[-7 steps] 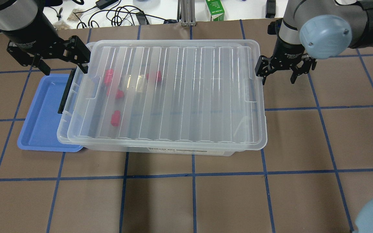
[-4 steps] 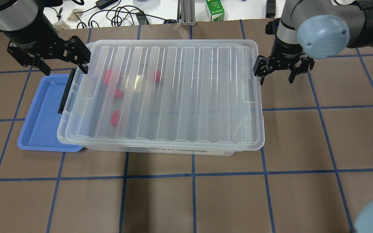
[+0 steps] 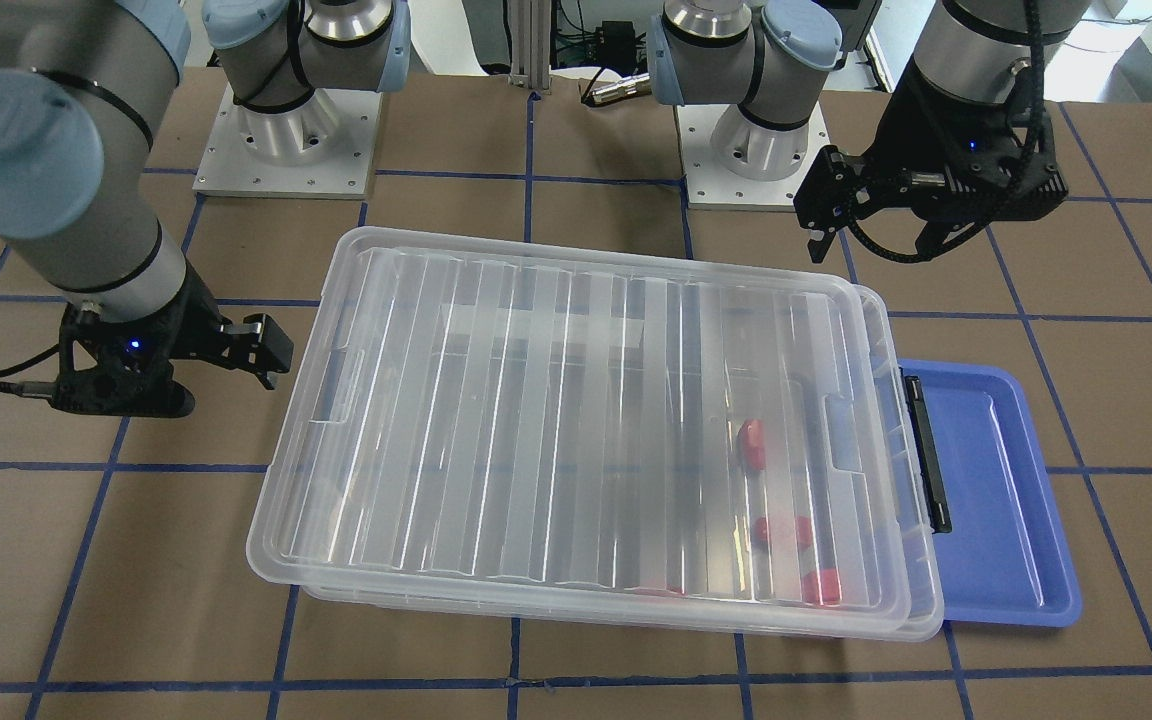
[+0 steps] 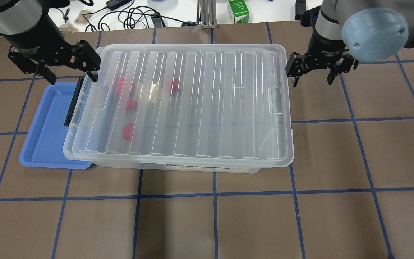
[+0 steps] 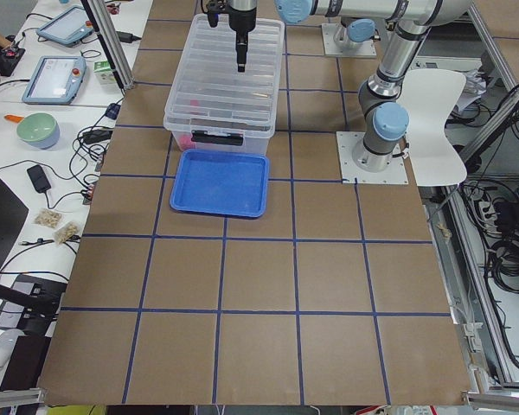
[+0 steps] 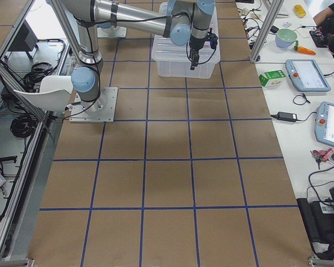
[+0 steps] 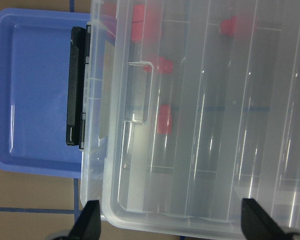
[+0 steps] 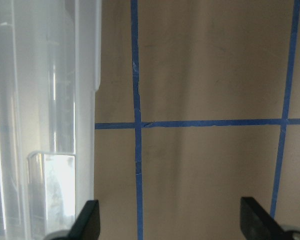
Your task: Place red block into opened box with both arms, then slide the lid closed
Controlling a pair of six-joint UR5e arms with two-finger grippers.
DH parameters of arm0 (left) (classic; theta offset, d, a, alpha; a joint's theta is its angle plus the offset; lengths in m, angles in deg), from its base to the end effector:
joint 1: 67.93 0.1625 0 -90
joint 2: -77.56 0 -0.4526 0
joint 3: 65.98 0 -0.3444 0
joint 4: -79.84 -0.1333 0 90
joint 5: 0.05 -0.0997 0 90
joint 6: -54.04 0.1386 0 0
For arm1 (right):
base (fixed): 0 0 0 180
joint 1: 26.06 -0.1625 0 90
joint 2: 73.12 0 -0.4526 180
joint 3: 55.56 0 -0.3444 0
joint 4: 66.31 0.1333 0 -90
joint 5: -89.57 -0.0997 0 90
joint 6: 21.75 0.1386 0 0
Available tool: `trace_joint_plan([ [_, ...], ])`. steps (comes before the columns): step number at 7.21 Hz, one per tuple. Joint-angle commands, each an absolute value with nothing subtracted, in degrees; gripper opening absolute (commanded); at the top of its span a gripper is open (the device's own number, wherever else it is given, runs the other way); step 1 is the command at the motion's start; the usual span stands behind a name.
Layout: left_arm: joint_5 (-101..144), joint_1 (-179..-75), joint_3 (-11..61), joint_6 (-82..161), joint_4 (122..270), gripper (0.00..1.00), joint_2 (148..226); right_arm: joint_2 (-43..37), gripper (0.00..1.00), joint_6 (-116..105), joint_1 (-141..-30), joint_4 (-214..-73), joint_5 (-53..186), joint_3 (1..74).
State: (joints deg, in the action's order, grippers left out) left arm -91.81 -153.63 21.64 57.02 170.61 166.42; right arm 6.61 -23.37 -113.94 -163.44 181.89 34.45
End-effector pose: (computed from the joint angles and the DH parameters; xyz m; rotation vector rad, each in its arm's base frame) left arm -0.0956 -0.4494 0.5026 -0.0369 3.1069 -0.0714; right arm 0.1087 -0.5159 0.4026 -0.0118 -3.1017 -0.0873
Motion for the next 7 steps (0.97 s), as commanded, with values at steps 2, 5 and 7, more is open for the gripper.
trace_joint_plan([
  [2,-91.81,-153.63,21.64,56.94,170.54,1.0,166.42,16.24,1.0,-23.07,-113.95,-155.19,182.56,34.88],
  [5,-91.9,-153.63,21.64,56.94,170.63,1.0,166.42,16.7,1.0,-23.08,-113.95,-155.08,176.25,35.05],
  [7,-91.9,-153.63,21.64,56.94,170.63,1.0,166.42,17.57,1.0,-22.98,-113.95,-155.08,176.59,35.41],
])
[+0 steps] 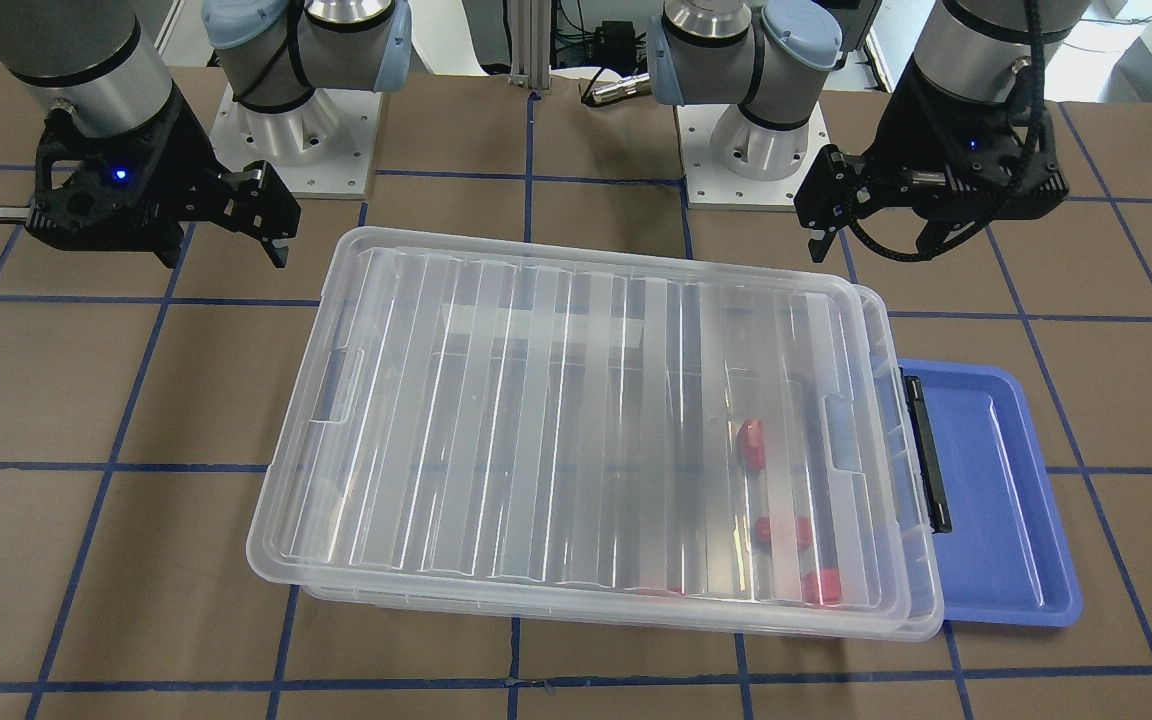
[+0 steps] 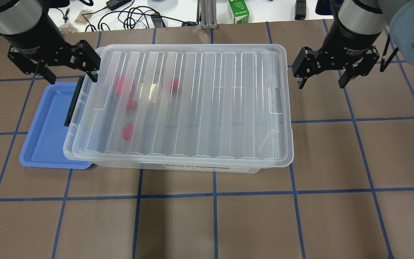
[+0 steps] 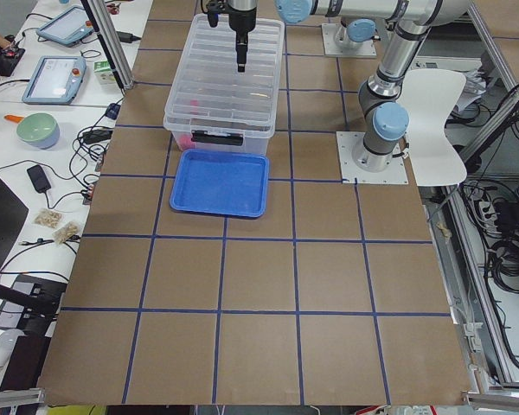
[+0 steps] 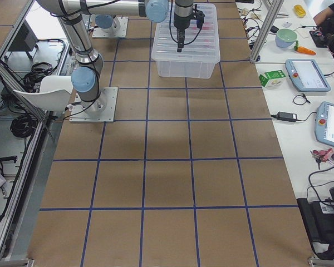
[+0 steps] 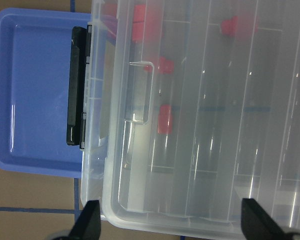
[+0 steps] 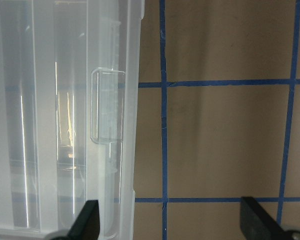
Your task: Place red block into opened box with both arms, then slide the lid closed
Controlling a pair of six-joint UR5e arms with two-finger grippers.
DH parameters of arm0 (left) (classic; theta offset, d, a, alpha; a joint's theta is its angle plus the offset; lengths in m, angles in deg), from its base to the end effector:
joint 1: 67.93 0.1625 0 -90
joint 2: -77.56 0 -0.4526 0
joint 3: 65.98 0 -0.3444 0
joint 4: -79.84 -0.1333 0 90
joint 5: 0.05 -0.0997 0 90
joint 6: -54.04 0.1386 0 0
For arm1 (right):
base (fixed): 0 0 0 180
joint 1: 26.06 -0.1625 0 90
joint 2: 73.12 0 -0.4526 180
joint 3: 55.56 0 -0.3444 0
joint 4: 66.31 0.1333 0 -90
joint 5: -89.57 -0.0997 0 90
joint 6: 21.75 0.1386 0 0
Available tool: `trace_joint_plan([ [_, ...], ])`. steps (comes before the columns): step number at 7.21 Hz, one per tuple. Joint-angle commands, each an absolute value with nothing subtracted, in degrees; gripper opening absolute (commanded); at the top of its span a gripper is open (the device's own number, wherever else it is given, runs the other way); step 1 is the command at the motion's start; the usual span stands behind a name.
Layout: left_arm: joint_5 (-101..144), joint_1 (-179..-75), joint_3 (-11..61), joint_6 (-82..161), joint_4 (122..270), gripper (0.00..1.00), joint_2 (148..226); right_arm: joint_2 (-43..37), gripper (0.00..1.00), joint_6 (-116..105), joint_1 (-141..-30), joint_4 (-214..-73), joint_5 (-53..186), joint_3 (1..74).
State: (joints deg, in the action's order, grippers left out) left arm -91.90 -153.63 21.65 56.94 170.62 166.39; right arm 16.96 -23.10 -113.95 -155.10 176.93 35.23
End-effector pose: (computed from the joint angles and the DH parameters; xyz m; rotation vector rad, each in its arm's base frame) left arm -0.0954 -0.4492 0.5027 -0.0391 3.1053 -0.0715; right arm 0.1234 -0.4436 0.4691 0.0217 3.0941 0.0497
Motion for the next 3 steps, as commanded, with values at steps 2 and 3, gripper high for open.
trace_joint_plan([
  [2,-91.9,-153.63,21.64,56.94,170.63,1.0,166.42,18.28,1.0,-21.76,-113.95,-154.99,177.46,35.76],
  [3,-91.9,-153.63,21.64,56.94,170.63,1.0,166.51,18.89,1.0,-17.83,-114.03,-155.08,178.51,35.93],
])
